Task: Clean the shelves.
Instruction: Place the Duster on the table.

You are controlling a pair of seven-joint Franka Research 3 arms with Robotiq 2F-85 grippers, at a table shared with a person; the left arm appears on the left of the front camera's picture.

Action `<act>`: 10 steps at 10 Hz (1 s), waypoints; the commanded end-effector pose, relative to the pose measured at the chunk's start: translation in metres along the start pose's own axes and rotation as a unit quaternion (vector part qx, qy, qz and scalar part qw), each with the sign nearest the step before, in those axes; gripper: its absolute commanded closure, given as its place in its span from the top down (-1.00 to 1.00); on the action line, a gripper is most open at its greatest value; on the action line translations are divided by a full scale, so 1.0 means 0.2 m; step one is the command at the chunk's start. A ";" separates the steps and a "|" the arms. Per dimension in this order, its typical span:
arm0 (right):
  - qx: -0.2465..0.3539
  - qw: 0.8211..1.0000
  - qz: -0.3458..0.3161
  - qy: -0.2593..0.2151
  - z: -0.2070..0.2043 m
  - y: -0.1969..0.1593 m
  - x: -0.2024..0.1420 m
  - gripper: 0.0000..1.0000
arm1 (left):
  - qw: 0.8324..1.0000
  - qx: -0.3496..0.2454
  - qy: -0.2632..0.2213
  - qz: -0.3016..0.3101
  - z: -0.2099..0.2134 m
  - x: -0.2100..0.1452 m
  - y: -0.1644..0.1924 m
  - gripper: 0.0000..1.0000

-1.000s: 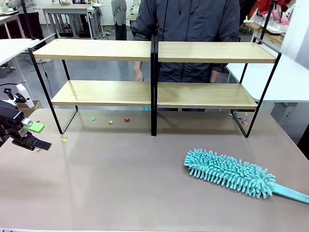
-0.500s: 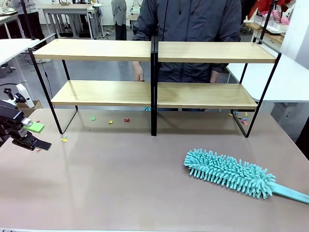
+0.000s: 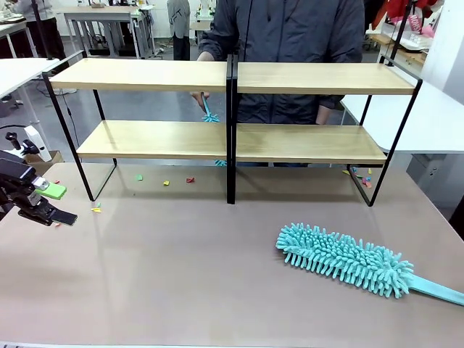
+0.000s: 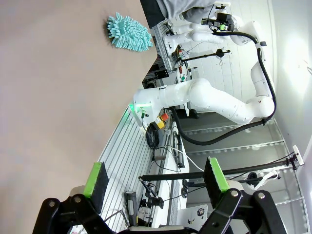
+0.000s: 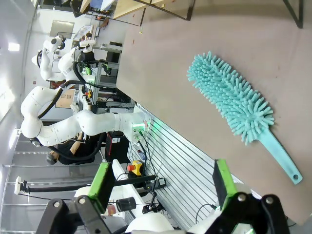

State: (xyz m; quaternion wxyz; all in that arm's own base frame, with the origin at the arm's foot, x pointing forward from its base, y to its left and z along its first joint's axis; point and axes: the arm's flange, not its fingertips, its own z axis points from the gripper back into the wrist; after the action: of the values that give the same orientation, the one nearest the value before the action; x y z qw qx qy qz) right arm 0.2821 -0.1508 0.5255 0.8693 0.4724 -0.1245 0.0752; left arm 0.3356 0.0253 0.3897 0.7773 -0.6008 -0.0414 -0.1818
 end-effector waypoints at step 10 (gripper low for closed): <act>-0.008 1.000 0.007 0.003 0.00 0.00 -0.01 1.00 | 1.000 -0.011 -0.008 -0.004 -0.01 0.00 -0.01 1.00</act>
State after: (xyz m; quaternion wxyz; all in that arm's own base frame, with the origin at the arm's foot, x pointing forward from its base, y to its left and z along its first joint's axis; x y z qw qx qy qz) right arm 0.2821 -0.1508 0.5255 0.8693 0.4724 -0.1245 0.0752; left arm 0.3356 0.0253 0.3897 0.7773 -0.6008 -0.0414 -0.1818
